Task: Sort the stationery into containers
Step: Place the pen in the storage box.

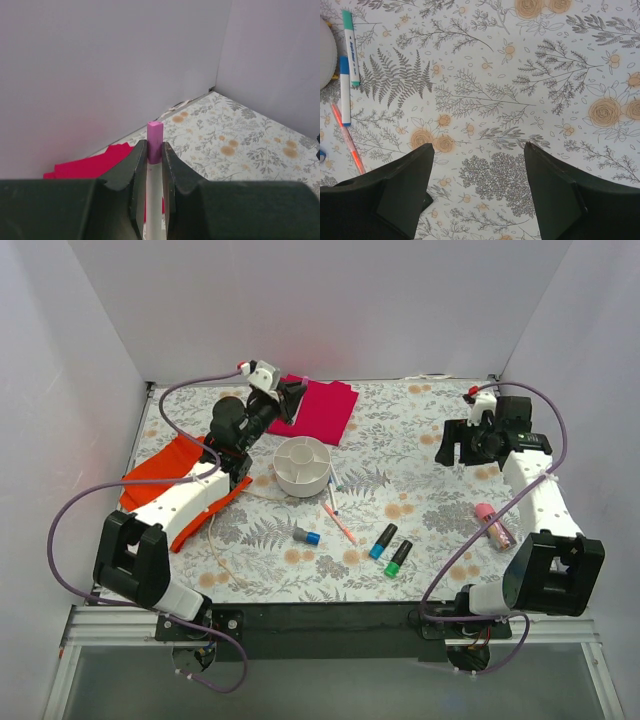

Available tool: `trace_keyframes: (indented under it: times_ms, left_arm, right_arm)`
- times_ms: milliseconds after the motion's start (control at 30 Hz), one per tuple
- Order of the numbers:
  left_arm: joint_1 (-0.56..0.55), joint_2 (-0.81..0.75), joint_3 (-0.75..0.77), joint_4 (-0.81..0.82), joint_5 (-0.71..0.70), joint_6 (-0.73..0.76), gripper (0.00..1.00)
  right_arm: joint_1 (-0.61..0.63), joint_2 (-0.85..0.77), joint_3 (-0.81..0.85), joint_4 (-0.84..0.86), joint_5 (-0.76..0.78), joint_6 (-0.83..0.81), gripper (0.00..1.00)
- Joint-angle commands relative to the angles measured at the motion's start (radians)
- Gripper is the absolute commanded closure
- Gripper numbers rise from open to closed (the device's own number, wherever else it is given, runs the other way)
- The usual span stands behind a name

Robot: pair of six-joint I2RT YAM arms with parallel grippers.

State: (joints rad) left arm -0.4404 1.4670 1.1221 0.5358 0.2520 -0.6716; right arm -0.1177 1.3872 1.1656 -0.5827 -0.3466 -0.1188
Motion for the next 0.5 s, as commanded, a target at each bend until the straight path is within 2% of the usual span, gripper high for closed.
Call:
trace_keyframes:
  times_ms: [0, 133, 267, 467]
  left_arm:
    - [0.035, -0.001, -0.12, 0.2, -0.076, -0.071, 1.0]
    - [0.083, 0.039, -0.166, 0.269, -0.077, -0.088, 1.0]
    - [0.124, 0.096, -0.194, 0.326, -0.069, -0.088, 1.0]
    - [0.129, 0.197, -0.197, 0.401, -0.028, -0.098, 1.0]
  right_arm:
    - [0.088, -0.05, 0.052, -0.028, 0.081, -0.039, 0.19]
    - [0.154, -0.042, 0.08, -0.058, 0.107, -0.067, 0.19]
    - [0.161, -0.036, 0.105, -0.078, 0.135, -0.084, 0.18]
    - [0.161, -0.053, 0.068, -0.08, 0.132, -0.087, 0.18]
